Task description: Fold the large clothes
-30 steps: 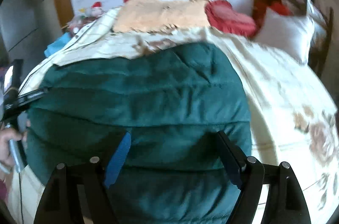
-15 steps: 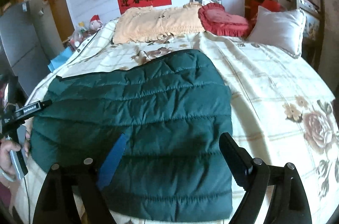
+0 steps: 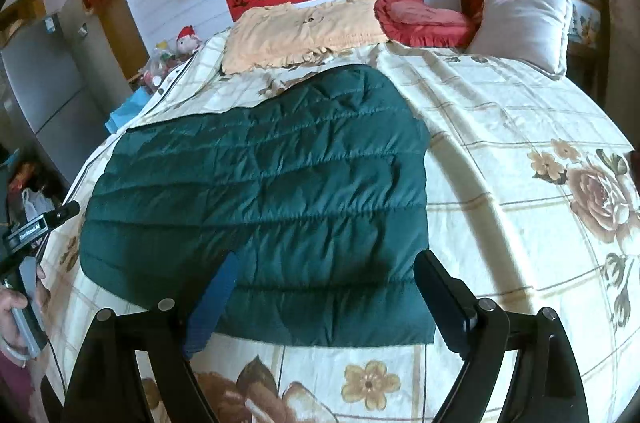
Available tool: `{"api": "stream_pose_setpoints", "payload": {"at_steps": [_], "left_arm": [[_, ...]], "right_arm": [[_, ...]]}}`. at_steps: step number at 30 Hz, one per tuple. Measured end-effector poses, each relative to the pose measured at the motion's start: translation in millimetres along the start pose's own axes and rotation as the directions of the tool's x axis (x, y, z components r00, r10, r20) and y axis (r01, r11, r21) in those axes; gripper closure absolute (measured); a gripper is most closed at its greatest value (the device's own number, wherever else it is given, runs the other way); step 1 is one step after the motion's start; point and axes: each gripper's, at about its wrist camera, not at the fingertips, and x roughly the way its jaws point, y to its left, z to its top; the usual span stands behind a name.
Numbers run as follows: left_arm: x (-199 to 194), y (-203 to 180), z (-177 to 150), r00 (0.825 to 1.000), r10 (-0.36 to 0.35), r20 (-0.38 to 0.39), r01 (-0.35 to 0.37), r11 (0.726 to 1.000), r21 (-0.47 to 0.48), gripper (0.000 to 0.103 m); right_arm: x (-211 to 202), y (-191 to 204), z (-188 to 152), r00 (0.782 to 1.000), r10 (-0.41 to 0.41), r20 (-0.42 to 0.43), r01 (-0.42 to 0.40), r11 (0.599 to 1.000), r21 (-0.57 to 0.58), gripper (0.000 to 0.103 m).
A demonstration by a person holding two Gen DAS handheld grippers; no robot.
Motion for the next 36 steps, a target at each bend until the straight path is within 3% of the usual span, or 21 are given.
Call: {"api": "stream_pose_setpoints", "payload": {"at_steps": [6,12,19,24,29,36], "left_arm": [[0.4,12.9,-16.8,0.997,-0.068,-0.041,0.067,0.997,-0.028,0.007],[10.1,39.5,-30.4,0.977,-0.188,-0.104,0.173,0.975,-0.143,0.007],[22.7,63.2,-47.2,0.962,-0.230,-0.148,0.189,0.950,-0.247,0.007],[31.2,70.1,-53.8,0.946,-0.280,-0.162,0.220,0.924,-0.314,0.007],[36.3,63.4,-55.6,0.941,-0.297,-0.160,0.239,0.922,-0.304,0.007],[47.2,52.5,-46.8,0.941,-0.297,-0.160,0.248,0.931,-0.266,0.004]], "right_arm": [[-6.2,-5.8,-3.1,1.000,-0.010,-0.001,0.010,1.000,-0.004,0.015],[-4.1,-27.9,-6.8,0.999,-0.019,-0.032,0.021,0.999,0.049,0.008],[9.1,-56.4,-19.2,0.995,0.027,-0.091,-0.013,0.987,0.159,0.004],[26.3,-66.6,-25.2,0.986,0.108,-0.124,-0.074,0.965,0.252,0.001],[43.4,-71.1,-29.4,0.976,0.175,-0.130,-0.125,0.938,0.323,0.000],[56.3,-61.3,-21.0,0.966,0.231,-0.115,-0.191,0.940,0.282,0.000]]}}
